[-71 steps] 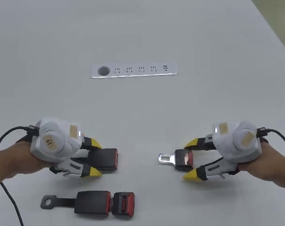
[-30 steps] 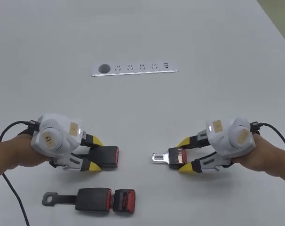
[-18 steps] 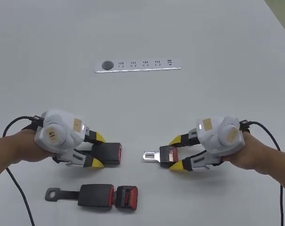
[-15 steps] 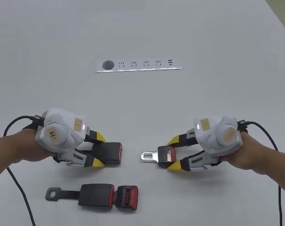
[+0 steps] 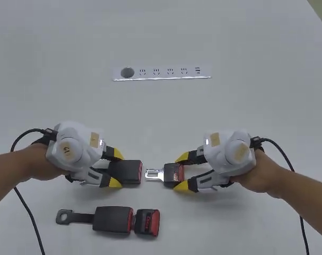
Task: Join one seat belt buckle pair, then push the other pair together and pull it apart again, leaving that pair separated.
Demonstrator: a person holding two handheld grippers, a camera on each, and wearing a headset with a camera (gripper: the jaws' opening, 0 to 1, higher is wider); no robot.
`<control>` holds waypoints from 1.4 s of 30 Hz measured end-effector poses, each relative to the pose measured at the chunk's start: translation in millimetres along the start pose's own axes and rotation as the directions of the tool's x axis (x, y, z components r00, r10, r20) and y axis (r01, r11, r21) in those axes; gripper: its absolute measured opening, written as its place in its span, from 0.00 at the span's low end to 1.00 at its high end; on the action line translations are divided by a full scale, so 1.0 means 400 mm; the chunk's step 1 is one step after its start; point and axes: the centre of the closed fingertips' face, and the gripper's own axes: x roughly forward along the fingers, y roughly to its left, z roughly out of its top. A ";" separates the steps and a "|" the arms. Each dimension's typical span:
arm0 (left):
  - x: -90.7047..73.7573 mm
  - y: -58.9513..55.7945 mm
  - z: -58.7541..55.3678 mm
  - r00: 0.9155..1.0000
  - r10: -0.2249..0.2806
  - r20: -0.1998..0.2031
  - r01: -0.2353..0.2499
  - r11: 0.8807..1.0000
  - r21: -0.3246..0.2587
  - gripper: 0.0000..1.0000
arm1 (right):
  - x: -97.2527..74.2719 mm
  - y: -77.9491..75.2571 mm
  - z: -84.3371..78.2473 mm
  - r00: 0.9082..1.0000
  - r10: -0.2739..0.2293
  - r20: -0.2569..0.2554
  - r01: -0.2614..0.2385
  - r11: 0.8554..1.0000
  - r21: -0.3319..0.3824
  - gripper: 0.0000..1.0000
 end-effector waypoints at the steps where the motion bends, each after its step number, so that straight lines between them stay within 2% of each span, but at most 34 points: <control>1: 0.000 0.000 0.000 1.000 0.000 0.000 0.000 1.000 0.000 0.34 | 0.003 -0.001 0.003 1.000 0.001 0.000 -0.001 1.000 0.001 0.35; 6: 0.000 0.001 -0.002 1.000 0.002 -0.002 -0.002 1.000 -0.001 0.34 | 0.020 -0.008 0.019 1.000 -0.002 -0.001 0.002 1.000 0.013 0.35; 12: 0.001 -0.003 0.004 1.000 0.016 0.002 -0.016 1.000 -0.013 0.34 | 0.043 -0.004 0.040 1.000 0.006 0.020 -0.006 1.000 0.027 0.35; 13: 0.000 -0.005 0.005 1.000 0.016 -0.001 -0.016 1.000 -0.011 0.34 | 0.041 -0.004 0.037 1.000 0.007 0.009 -0.007 1.000 0.006 0.35; 21: 0.002 -0.007 0.011 1.000 0.010 -0.017 -0.010 1.000 -0.009 0.34 | 0.046 -0.003 0.040 1.000 0.007 -0.006 -0.007 1.000 0.010 0.34; 25: 0.003 -0.006 0.010 0.999 -0.001 -0.038 0.002 1.000 0.005 0.34 | 0.048 -0.005 0.041 1.000 0.006 -0.010 -0.006 1.000 0.009 0.34; 29: 0.004 -0.005 0.007 0.999 -0.005 -0.038 0.005 1.000 0.009 0.34 | 0.053 -0.004 0.043 1.000 0.004 -0.013 -0.003 1.000 0.009 0.34; 33: 0.005 -0.005 0.007 0.999 -0.003 -0.043 0.003 1.000 0.006 0.34 | 0.074 0.000 0.065 1.000 -0.005 -0.004 0.005 1.000 0.016 0.34; 38: 0.005 -0.004 0.005 0.998 -0.001 -0.055 0.002 1.000 0.006 0.34 | 0.076 0.000 0.067 0.999 -0.027 -0.018 0.027 0.999 0.034 0.34; 42: 0.005 -0.003 0.004 0.999 -0.002 -0.050 0.002 1.000 0.002 0.34 | 0.080 -0.001 0.070 0.999 -0.035 -0.029 0.036 0.999 0.034 0.34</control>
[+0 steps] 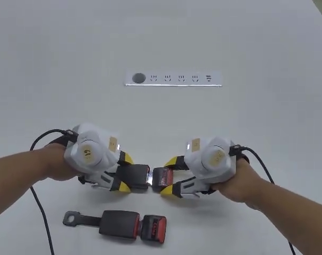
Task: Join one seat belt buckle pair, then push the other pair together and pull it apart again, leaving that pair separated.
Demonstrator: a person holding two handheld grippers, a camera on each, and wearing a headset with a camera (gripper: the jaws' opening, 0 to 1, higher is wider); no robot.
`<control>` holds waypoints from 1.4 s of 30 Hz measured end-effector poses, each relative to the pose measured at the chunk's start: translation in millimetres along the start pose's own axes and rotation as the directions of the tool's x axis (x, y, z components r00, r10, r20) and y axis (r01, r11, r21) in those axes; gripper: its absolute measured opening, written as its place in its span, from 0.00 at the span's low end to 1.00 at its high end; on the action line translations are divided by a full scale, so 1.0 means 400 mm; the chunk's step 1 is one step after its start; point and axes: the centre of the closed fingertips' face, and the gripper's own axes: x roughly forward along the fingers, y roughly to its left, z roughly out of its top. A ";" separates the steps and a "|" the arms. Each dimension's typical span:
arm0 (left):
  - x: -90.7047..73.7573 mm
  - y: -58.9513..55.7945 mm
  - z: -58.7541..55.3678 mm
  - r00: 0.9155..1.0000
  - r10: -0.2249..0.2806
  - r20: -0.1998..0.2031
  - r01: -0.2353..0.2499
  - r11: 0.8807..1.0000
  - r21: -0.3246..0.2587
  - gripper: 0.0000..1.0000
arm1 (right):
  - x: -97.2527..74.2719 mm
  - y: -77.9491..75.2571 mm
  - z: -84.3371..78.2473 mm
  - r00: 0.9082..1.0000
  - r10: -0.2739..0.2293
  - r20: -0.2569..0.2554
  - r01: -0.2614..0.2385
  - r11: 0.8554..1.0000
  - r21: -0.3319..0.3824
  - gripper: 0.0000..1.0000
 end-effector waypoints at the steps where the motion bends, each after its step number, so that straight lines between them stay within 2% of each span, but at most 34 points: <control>1: 0.000 0.000 0.000 1.000 0.000 0.000 0.000 1.000 0.000 0.34 | 0.000 0.000 0.000 1.000 -0.001 -0.001 0.001 1.000 0.000 0.34; 17: -0.001 0.002 0.001 1.000 0.004 0.005 -0.004 1.000 -0.007 0.34 | 0.006 -0.005 0.003 0.999 -0.036 -0.036 0.036 0.999 0.005 0.34; 42: -0.002 0.004 0.000 1.000 0.009 0.019 -0.008 1.000 -0.015 0.35 | 0.010 -0.007 0.004 0.996 -0.068 -0.051 0.067 0.998 -0.008 0.35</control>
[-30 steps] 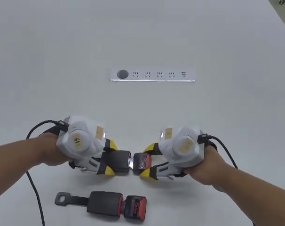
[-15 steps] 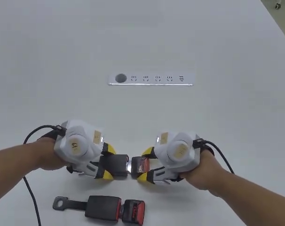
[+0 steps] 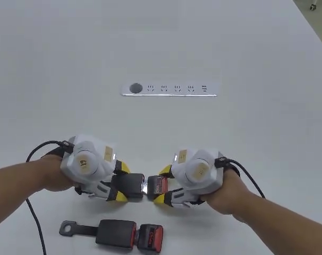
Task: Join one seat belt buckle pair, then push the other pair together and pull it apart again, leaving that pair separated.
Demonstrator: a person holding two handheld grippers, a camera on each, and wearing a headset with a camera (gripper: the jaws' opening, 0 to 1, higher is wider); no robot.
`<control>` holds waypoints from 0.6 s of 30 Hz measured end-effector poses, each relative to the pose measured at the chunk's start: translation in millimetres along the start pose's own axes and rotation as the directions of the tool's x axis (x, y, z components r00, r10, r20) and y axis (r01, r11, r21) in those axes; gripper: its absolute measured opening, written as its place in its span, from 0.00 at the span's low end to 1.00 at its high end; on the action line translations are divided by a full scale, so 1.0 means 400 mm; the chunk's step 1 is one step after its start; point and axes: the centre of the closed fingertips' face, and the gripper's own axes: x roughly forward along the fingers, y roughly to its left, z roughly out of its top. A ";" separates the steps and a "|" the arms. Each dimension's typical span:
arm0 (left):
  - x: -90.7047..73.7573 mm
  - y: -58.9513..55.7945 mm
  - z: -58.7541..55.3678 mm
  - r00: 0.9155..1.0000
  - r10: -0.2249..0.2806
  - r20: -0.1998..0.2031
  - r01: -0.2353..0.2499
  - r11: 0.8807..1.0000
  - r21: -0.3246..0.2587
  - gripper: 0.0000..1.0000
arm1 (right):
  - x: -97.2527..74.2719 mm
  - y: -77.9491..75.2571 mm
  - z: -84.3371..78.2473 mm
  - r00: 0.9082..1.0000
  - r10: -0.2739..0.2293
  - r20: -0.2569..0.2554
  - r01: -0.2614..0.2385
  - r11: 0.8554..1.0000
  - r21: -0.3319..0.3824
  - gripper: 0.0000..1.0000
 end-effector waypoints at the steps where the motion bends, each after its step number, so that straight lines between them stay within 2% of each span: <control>1: 0.000 0.000 0.000 1.000 0.000 0.001 0.000 1.000 -0.001 0.35 | 0.000 0.000 0.000 1.000 -0.001 0.000 0.001 1.000 0.000 0.35; 18: -0.001 0.000 -0.003 1.000 0.000 -0.001 0.000 1.000 -0.001 0.35 | -0.001 0.001 -0.006 1.000 -0.014 -0.008 0.014 1.000 -0.019 0.35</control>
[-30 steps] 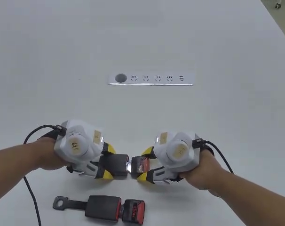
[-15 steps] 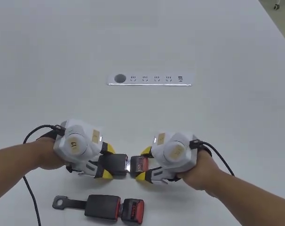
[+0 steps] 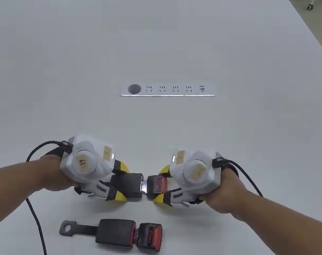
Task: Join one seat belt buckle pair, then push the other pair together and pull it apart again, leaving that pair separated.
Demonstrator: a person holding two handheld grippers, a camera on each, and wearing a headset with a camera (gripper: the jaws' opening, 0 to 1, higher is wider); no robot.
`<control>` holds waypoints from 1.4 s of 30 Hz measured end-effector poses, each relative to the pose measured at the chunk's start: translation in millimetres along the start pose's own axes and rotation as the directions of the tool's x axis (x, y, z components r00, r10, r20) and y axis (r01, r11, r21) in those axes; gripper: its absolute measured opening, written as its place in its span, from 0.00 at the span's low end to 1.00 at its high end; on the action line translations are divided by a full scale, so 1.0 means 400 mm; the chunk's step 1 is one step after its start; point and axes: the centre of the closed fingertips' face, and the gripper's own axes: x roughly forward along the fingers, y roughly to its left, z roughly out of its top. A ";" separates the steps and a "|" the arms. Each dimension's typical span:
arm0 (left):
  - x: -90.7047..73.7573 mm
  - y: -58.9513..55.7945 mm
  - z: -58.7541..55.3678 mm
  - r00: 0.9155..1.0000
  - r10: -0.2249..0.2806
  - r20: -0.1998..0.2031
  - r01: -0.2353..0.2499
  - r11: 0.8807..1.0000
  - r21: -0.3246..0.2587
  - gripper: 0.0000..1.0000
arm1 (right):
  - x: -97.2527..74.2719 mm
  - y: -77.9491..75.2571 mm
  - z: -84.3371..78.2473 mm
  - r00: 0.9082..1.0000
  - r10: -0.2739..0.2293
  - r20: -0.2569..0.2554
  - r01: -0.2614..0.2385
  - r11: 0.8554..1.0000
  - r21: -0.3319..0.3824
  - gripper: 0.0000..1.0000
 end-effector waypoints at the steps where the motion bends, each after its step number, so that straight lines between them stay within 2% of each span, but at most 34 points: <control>1: 0.000 0.000 0.000 1.000 0.000 0.000 0.000 1.000 0.001 0.35 | -0.001 0.001 -0.001 1.000 -0.003 -0.005 0.003 1.000 -0.007 0.35; 12: 0.000 -0.002 -0.002 1.000 -0.005 -0.005 0.005 1.000 0.007 0.35 | -0.025 -0.002 -0.030 1.000 -0.006 -0.004 0.006 1.000 0.002 0.35; 16: 0.000 -0.003 -0.001 1.000 -0.005 -0.010 0.005 1.000 0.009 0.35 | -0.028 -0.005 -0.032 0.999 0.002 0.032 -0.003 1.000 0.016 0.35; 21: 0.001 -0.004 0.000 1.000 -0.005 -0.014 0.005 1.000 0.011 0.35 | -0.040 -0.004 -0.043 0.999 0.008 0.035 -0.008 1.000 0.009 0.35; 30: 0.001 -0.004 0.001 1.000 -0.004 -0.008 0.004 1.000 0.002 0.35 | -0.074 -0.001 -0.073 0.996 0.016 0.089 -0.017 1.000 0.015 0.35; 34: 0.001 -0.004 0.001 1.000 -0.004 -0.008 0.004 1.000 0.002 0.35 | -0.085 0.000 -0.081 0.995 0.024 0.094 -0.025 1.000 0.011 0.35; 42: 0.000 -0.004 0.001 1.000 0.000 0.002 0.000 1.000 -0.008 0.35 | -0.120 -0.001 -0.123 0.995 0.015 0.103 -0.018 0.999 0.033 0.35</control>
